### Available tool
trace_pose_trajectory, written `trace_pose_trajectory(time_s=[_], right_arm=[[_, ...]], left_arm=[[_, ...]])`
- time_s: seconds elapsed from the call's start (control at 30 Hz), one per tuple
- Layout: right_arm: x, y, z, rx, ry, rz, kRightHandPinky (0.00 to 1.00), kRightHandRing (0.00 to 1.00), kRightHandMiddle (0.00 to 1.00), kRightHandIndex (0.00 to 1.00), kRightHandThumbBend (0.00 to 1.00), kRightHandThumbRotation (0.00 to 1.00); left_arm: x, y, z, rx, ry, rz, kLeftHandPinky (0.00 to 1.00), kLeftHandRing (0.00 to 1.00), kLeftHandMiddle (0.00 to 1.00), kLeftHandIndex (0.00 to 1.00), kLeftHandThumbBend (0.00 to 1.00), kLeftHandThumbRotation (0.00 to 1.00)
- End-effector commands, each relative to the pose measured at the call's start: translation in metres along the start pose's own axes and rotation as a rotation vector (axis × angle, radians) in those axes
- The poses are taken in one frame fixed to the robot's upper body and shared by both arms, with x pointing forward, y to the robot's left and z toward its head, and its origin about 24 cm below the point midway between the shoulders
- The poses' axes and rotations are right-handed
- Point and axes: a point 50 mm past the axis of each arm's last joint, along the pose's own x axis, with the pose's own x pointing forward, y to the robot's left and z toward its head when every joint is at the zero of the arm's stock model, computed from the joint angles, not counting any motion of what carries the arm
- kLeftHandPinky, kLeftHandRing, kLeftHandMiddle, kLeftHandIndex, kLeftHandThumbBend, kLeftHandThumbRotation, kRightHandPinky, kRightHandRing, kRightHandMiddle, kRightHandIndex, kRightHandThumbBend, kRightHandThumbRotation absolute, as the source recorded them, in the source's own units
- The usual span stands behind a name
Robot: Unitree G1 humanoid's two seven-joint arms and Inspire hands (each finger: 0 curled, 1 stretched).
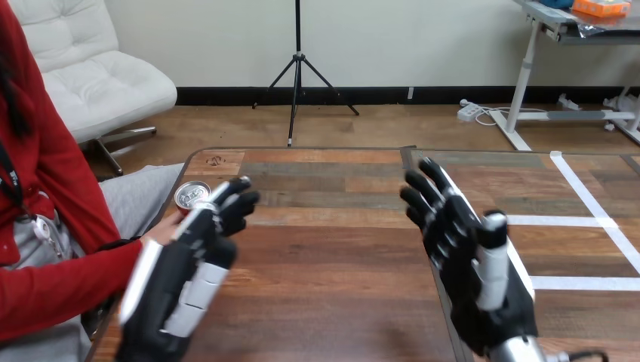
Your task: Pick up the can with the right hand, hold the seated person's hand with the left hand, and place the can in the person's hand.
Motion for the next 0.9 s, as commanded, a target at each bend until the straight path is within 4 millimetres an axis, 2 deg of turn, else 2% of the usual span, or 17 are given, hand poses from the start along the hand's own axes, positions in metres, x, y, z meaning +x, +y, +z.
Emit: trace_pose_trajectory(time_s=[0.0,0.47,0.87], right_arm=[[0.007,0.006,0.017,0.033,-0.098,-0.003,0.99,0.93,0.94,0.94,1.00,1.00],[0.005,0.010,0.016,0.065,-0.103,-0.029,0.96,0.92,0.93,0.94,0.96,1.00],[0.008,0.005,0.015,0.040,-0.101,-0.037,0.99,0.94,0.94,0.94,0.94,1.00]], left_arm=[[0.015,0.004,0.017,0.011,-0.121,0.014,0.76,0.81,0.82,0.84,0.74,0.94],[0.019,0.001,0.016,-0.038,-0.118,0.037,0.73,0.80,0.81,0.80,0.75,0.93],[0.026,-0.002,0.017,-0.056,-0.139,0.072,0.71,0.77,0.78,0.77,0.72,0.94]])
